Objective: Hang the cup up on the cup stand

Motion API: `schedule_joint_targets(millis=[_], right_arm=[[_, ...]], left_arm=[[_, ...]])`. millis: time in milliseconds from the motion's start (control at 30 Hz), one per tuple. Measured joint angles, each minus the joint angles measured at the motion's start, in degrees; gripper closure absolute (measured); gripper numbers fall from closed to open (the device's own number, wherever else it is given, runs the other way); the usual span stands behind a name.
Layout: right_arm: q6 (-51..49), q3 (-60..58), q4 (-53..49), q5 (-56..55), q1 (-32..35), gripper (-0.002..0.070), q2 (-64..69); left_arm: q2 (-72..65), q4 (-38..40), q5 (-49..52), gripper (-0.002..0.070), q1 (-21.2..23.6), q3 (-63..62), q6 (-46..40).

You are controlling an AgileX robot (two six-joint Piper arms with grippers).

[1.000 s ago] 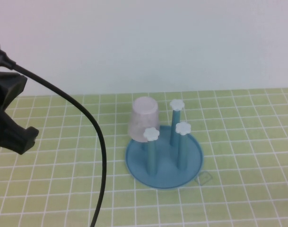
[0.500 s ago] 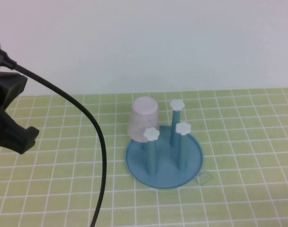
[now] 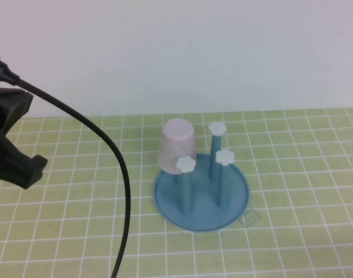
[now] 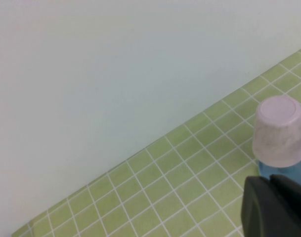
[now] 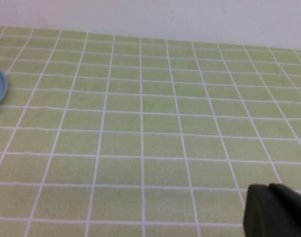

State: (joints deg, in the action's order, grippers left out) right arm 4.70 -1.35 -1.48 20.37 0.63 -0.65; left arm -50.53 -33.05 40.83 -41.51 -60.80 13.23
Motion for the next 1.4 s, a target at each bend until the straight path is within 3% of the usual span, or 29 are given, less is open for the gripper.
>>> schedule_joint_targets(millis=[767, 1067, 1167, 1233, 1400], right_arm=[[0.0, 0.1, 0.1, 0.3, 0.0, 0.0678, 0.0], [0.0, 0.1, 0.1, 0.3, 0.0, 0.0678, 0.0], [0.0, 0.1, 0.1, 0.3, 0.0, 0.0678, 0.0], [0.0, 0.1, 0.1, 0.4, 0.0, 0.0678, 0.0], [0.0, 0.1, 0.1, 0.4, 0.0, 0.0678, 0.0]], left_arm=[[1.8, 0.1, 0.4, 0.0675, 0.0, 0.0, -1.6], [8.3, 5.4, -13.9, 0.0675, 0.0, 0.0, -4.6], [9.1, 6.0, -18.4, 0.0675, 0.3, 0.0, -9.5], [9.6, 9.0, -20.3, 0.0675, 2.4, 0.0, -12.6], [10.9, 20.1, -25.3, 0.0675, 13.3, 2.0, -13.2]])
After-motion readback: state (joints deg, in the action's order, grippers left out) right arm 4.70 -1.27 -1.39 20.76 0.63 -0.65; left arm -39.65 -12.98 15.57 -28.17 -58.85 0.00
